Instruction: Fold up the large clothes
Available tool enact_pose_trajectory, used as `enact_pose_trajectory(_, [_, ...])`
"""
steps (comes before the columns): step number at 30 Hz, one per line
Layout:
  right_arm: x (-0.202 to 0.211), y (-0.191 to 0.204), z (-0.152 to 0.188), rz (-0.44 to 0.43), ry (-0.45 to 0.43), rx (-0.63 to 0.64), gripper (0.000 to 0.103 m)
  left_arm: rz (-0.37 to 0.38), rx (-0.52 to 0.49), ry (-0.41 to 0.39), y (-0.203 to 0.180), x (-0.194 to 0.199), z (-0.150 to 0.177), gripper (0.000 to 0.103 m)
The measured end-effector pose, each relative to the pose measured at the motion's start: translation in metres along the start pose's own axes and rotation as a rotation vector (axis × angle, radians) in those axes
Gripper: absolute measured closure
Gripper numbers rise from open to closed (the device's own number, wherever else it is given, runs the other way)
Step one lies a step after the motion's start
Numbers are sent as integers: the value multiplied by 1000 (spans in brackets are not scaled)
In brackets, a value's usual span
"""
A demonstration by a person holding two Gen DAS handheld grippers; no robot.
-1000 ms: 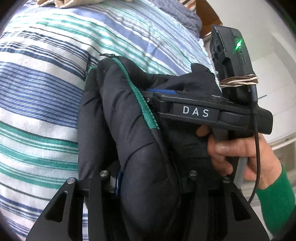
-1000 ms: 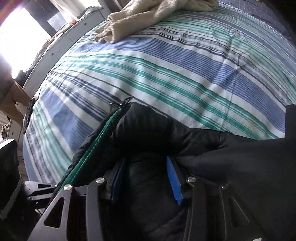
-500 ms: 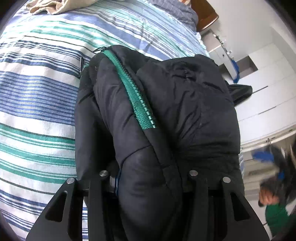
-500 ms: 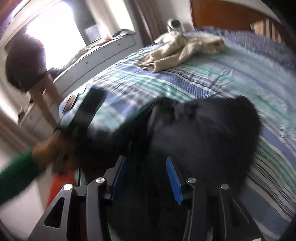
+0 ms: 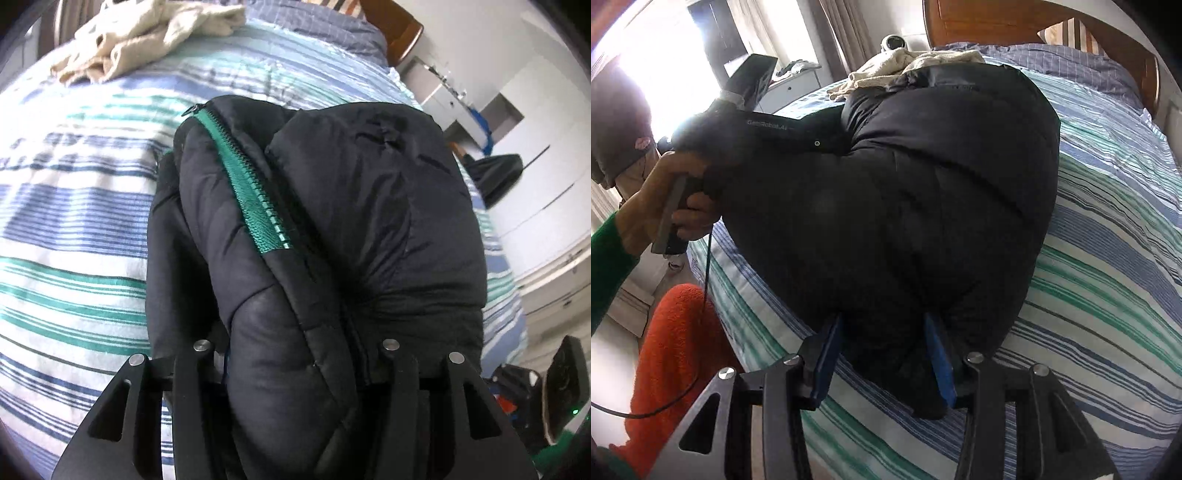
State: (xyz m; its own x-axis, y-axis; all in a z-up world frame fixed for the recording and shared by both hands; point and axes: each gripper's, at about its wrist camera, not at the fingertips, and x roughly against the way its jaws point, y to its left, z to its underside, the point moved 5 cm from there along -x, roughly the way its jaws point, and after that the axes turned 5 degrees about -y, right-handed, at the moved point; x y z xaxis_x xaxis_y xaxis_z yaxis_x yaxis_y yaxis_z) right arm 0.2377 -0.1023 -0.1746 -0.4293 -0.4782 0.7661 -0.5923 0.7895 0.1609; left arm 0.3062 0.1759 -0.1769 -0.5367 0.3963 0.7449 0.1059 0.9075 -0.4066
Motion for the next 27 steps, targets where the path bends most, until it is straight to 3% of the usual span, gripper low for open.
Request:
enact_pose_trajectory(20, [-14,-8,6,-9,4,-18,58,-45,-49,-43,-7,-5,2,52])
enact_pose_trajectory(24, [3,-9,-20,-33,74,-90,58,-35,-35,-33,-3,-4,2,52])
enact_pose_trajectory(27, [26,-19,-67,-60,-4,-114,58,-14,-11,-28,1,-5,2,52])
